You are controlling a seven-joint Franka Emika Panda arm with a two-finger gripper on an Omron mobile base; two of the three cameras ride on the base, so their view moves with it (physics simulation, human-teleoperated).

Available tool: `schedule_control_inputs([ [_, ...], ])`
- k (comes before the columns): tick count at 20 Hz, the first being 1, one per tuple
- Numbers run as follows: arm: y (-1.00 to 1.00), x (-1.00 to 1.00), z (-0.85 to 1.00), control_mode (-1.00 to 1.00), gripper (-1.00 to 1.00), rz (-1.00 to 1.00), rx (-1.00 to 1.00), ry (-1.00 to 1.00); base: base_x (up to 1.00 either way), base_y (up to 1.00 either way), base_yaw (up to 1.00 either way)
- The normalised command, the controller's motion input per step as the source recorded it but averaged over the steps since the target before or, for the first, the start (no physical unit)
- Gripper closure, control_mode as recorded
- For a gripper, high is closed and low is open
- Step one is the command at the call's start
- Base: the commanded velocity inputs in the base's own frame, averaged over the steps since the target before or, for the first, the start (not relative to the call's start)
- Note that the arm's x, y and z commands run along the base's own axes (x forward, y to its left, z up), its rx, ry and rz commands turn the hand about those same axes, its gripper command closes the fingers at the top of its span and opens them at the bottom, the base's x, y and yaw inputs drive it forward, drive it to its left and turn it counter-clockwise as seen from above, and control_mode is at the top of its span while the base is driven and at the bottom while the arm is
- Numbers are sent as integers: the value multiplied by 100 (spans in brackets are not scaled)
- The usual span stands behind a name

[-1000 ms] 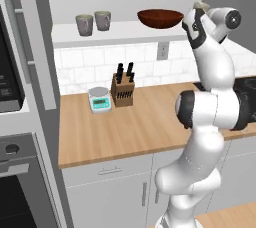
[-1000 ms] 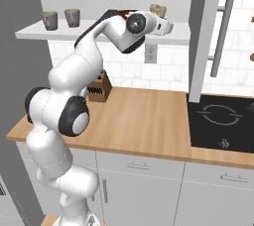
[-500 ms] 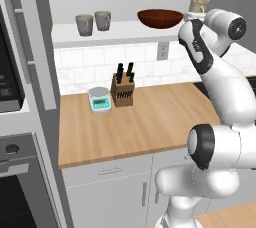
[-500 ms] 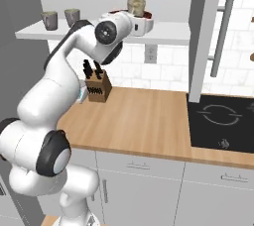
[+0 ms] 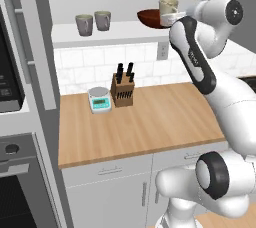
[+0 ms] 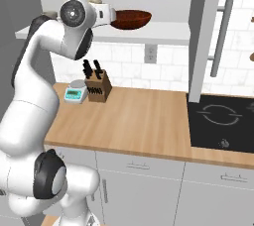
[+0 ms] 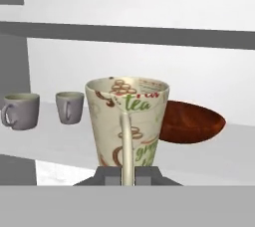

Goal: Gather all objects into one cabinet and sort the glasses and bowls to opposite sides.

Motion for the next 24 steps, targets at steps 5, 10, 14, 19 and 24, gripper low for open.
schedule_control_inputs([
  [5, 100, 7, -18, -100, 100, 26, -1, 0, 0, 0, 0],
  [10, 100, 31, -42, -100, 100, 20, -7, 0, 0, 0, 0],
  [14, 91, 57, -21, -100, 100, 8, -10, 0, 0, 0, 0],
  [19, 55, 63, -17, -100, 100, 3, -6, 2, 0, 0, 0],
  [24, 20, 60, -11, -100, 100, 1, -1, 3, 0, 0, 0],
])
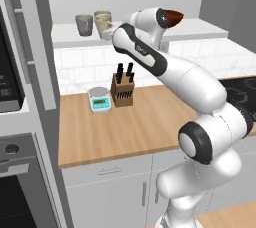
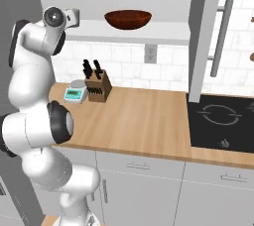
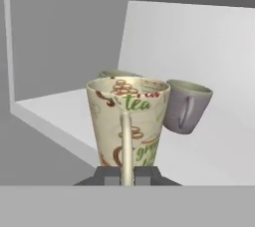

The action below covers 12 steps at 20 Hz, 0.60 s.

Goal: Gather all objects into one cabinet and sort the glasses and bowls to opposite sides.

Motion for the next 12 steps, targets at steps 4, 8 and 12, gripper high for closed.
schedule_control_inputs([
  [4, 0, 69, 0, -100, 100, 0, 0, 1, 0, 0, 0],
  [8, 0, 64, -9, -100, 100, 0, 0, 2, 0, 0, 0],
  [12, 8, 47, -17, -100, -100, 0, 0, 0, 0, 0, 0],
])
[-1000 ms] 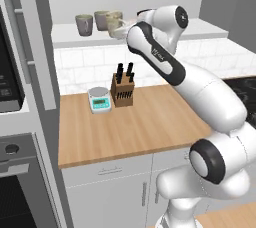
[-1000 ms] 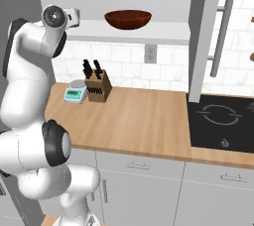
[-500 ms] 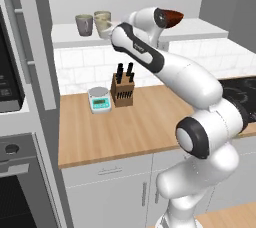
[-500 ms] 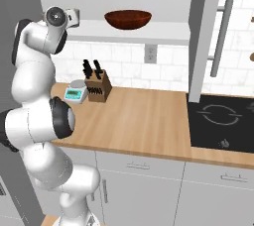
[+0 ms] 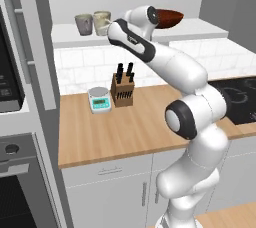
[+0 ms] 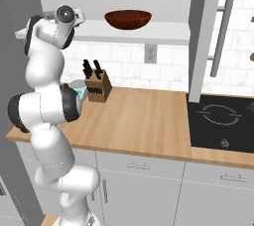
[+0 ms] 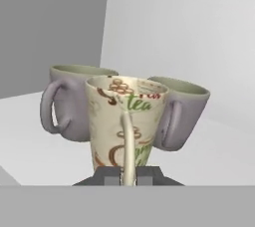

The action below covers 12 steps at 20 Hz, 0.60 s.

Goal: Gather all objects into one cabinet and sort the glasses and bowls to opposite sides.

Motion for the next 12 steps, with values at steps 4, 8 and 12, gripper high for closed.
schedule_control_inputs([
  [4, 10, 48, -8, -100, -100, 0, 0, 0, 0, 0, 0],
  [8, 2, 15, -1, -100, -100, 0, 0, 0, 0, 0, 0],
  [12, -1, -54, 8, -100, -100, 0, 0, -1, 0, 0, 0],
])
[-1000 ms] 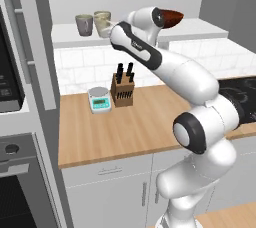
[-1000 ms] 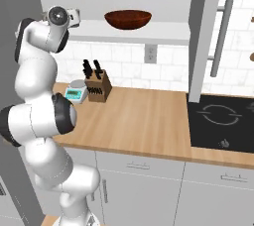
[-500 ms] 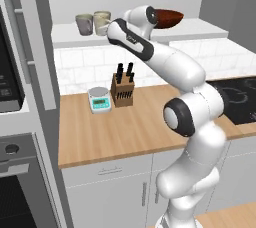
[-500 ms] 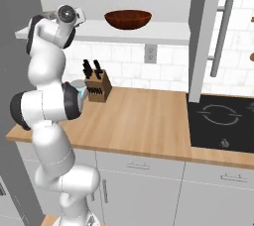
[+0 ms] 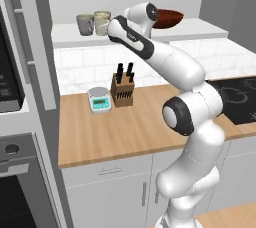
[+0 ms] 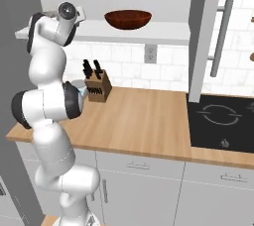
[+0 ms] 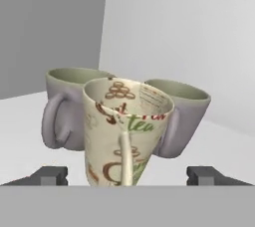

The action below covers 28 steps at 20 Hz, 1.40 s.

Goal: Gather all objects into one cabinet and sort the glasses and bowls to opposite sides.

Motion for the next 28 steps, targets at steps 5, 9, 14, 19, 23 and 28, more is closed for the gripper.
schedule_control_inputs([
  [5, -9, -98, 5, -100, -100, 0, 0, 0, 0, 0, 0],
  [9, -38, -100, -6, -100, -100, 0, 0, 0, 0, 0, 0],
  [14, -74, -100, -18, -100, -100, -2, 0, 2, 0, 0, 0],
  [19, -80, -87, -76, -100, -100, -6, -6, 27, 0, 0, 0],
  [23, -47, -51, -100, -100, -100, -5, -17, 34, 0, 0, 0],
  [28, -22, -28, -87, -100, -100, -1, -9, 18, 0, 0, 0],
])
